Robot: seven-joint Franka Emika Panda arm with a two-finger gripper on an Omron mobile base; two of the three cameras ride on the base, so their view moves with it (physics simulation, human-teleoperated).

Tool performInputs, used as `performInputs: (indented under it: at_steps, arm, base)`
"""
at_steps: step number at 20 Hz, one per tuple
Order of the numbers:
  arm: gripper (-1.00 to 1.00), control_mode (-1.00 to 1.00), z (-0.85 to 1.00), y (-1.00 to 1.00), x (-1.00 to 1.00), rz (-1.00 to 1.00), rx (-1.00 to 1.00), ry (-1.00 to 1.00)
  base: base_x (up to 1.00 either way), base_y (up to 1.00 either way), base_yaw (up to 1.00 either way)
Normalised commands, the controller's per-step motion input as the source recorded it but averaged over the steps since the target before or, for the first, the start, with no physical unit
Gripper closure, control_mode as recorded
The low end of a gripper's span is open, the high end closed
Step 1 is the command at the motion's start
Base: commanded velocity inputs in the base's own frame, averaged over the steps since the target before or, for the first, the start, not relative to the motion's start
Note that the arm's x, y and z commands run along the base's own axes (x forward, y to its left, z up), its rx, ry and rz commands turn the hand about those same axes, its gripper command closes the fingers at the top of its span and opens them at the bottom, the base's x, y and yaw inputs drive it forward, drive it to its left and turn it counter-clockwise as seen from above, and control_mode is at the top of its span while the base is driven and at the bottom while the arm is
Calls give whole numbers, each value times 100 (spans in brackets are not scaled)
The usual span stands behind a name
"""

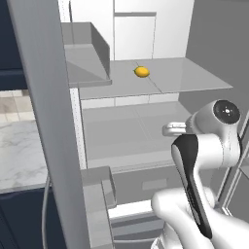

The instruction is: Take the cheese, shrimp, and lemon from the fridge and place them on the plate on the dining counter to create an appetizer plate.

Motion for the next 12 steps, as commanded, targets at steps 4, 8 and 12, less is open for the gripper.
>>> performInputs:
  at_steps: [4, 8, 12]
  arm:
    - [-100, -100, 3, 3, -1, 12, 0, 0]
    - [-100, -100, 31, 8, -20, 13, -1, -1]
    - [-100, -100, 58, 26, -23, -2, -10, -5]
  base:
    - [0, 0, 0]
    - [0, 0, 0]
    - [0, 0, 0]
